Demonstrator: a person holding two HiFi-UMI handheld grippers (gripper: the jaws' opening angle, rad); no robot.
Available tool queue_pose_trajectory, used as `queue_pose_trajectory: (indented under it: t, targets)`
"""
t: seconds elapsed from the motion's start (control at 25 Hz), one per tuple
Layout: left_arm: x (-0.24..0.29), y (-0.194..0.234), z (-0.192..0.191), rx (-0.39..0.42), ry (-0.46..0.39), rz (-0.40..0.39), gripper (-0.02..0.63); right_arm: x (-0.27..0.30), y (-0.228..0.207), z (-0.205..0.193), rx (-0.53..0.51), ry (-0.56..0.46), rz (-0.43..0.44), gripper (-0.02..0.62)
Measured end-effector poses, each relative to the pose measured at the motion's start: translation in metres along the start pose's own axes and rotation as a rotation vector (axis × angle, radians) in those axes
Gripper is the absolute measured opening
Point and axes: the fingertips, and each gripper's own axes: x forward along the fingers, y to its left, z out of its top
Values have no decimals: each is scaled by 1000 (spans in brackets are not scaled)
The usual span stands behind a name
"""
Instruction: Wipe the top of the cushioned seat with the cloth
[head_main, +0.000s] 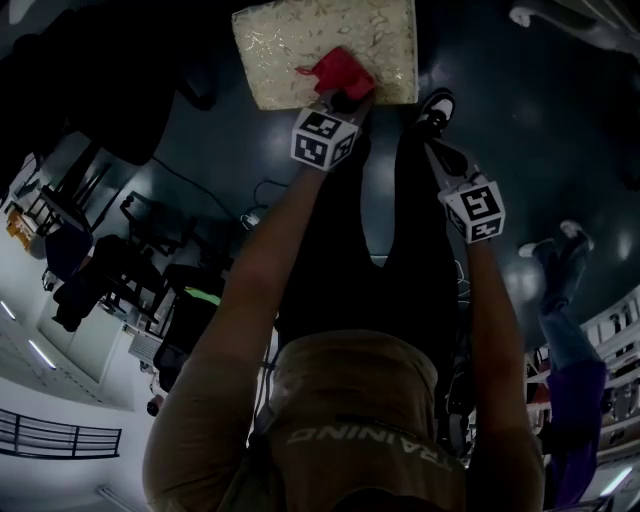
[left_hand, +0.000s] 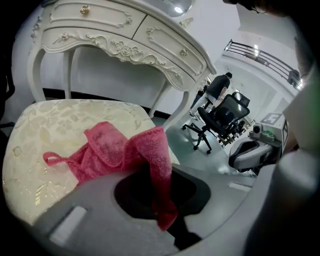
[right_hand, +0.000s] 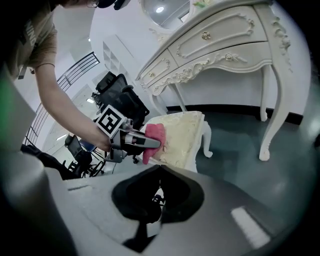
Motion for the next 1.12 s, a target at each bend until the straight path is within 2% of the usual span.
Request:
queue_pose_trajectory:
  t: [0.28, 1.12]
  targets:
    - [20, -22, 10, -40, -11, 7, 41, -21, -27, 2, 5, -27, -7, 5]
    - [88, -97, 20, 64, 76, -117, 41, -62, -71, -29, 71, -46, -40, 5]
